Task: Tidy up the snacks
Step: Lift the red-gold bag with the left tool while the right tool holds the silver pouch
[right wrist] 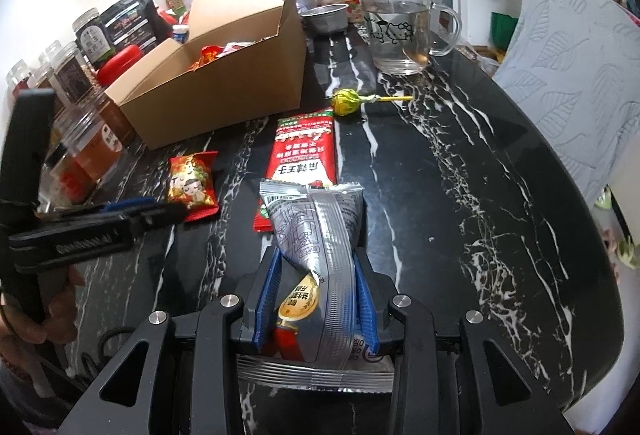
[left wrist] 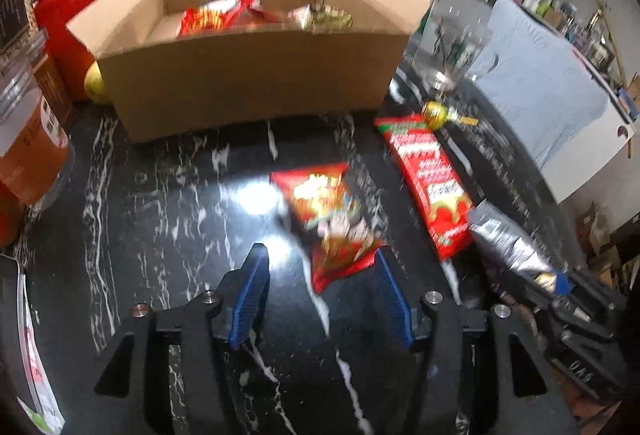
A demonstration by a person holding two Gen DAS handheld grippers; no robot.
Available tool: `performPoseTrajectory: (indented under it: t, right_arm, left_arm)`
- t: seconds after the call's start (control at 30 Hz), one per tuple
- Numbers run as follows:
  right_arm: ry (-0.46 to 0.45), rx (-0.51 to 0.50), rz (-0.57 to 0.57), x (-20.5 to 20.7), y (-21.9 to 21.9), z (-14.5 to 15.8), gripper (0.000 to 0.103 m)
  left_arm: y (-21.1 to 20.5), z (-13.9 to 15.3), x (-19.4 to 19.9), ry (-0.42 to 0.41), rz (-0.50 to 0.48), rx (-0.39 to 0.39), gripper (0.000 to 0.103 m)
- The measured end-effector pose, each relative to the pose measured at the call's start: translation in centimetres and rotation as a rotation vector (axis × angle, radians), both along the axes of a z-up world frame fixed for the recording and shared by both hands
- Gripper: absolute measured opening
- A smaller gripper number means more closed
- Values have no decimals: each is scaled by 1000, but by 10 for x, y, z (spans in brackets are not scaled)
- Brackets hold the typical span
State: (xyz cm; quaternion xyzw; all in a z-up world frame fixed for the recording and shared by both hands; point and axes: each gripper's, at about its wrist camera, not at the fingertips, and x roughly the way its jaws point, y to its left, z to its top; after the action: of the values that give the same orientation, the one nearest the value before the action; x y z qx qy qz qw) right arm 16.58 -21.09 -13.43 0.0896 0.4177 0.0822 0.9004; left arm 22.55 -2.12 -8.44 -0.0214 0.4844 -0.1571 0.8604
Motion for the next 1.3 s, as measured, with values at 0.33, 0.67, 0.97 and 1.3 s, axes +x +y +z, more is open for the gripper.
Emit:
performPoseTrajectory:
  t: [0.33, 0.67, 0.97, 1.3]
  right_arm:
    - [-9, 8, -10, 0, -2, 0, 36]
    - [29, 6, -5, 7, 2, -10, 59]
    - [3, -43, 2, 11, 3, -11, 37]
    - [-16, 45, 31, 0, 3, -5, 31]
  left_arm:
    - [-12, -7, 27, 53, 26, -41, 54]
    - [-17, -18, 31, 14, 47, 17, 54]
    - [-9, -18, 27, 7, 38, 12, 31]
    - [-6, 4, 1, -52, 0, -8, 31]
